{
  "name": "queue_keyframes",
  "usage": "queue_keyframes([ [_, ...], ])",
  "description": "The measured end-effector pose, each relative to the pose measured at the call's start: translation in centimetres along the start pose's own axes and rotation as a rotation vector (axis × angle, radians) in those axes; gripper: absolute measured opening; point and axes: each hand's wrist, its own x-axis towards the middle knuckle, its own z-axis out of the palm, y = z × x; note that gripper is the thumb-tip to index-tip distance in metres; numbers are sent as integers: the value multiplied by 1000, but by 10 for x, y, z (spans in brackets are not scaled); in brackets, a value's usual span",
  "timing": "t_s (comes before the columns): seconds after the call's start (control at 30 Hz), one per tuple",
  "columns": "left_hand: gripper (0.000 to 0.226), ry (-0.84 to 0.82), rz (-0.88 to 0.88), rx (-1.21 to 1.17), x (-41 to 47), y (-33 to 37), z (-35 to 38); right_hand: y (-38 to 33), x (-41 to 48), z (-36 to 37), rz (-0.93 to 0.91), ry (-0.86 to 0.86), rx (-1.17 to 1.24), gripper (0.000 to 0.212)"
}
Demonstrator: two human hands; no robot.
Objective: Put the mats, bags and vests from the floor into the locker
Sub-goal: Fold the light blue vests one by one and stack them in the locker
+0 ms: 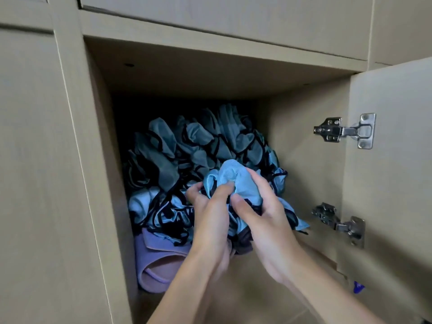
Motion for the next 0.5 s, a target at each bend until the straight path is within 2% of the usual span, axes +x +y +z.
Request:
queue_keyframes([
  [0.17,41,-29,34,137,36,4,14,-5,47,-4,-31,83,79,41],
  [0.27,43,-12,180,357,54,0,20,3,73,-12,-63,145,112,42],
  [0.4,68,357,518,880,84,-11,5,10,110,-15,-114,255,96,41],
  [0.43,69,443,553,1008,93,-12,0,9,118,-12,-141,257,91,40],
  [0.5,71,530,514,1125,105,-8,-10,6,137,-2,-211,257,68,41],
])
